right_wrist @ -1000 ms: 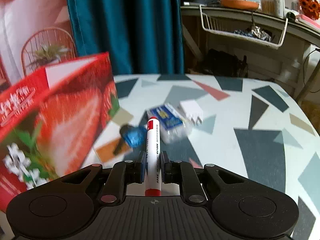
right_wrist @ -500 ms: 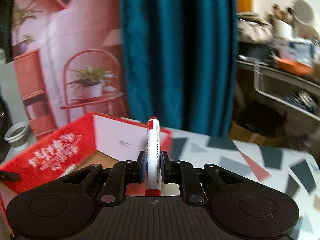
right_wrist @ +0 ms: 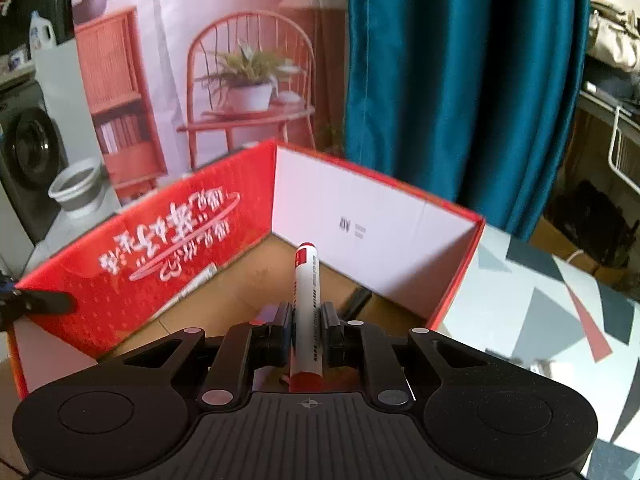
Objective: Organize rigid objects
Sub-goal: 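Carry the white marker into the red box and release it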
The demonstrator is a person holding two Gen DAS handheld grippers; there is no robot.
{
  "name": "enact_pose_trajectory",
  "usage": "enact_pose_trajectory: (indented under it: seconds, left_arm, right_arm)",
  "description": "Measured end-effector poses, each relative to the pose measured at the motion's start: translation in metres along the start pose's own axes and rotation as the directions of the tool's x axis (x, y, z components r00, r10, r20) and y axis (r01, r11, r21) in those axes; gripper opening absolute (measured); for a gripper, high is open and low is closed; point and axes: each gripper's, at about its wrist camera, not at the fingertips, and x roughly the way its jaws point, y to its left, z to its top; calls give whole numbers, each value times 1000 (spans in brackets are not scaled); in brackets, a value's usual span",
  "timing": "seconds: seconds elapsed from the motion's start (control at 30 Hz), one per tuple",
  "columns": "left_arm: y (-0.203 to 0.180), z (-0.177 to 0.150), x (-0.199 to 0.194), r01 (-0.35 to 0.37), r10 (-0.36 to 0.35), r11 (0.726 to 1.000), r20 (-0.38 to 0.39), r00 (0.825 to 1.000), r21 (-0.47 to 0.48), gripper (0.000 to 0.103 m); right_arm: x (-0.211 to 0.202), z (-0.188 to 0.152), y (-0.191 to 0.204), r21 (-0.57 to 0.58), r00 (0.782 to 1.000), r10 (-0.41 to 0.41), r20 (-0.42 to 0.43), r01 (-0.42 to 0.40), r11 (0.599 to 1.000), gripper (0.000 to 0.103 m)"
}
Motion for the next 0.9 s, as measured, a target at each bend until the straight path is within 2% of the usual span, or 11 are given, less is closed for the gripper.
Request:
enact_pose_trajectory:
  seconds: [0.5, 0.73, 0.83, 0.9]
  left_arm:
    - [2, 0, -1, 1, -1, 1000, -1, 1000, -3, 13]
    - [2, 0, 0, 1, -1, 1000, -1, 1000, -2, 13]
    - [2, 0, 0, 1, -1, 1000, -1, 1000, -3, 13]
    - [2, 0, 0, 1, -1, 1000, -1, 1000, -2, 13]
  right_arm:
    - [1, -5, -5, 8, 999, 28, -22, -27, 1000, 15]
    - [-9, -7, -10, 18, 999, 1, 39, -2, 1000, 15]
    - [-24, -7, -17, 26, 992, -9, 124, 6, 1000, 20]
    - [-32, -8, -25, 39, 985, -8, 175, 2, 999, 35]
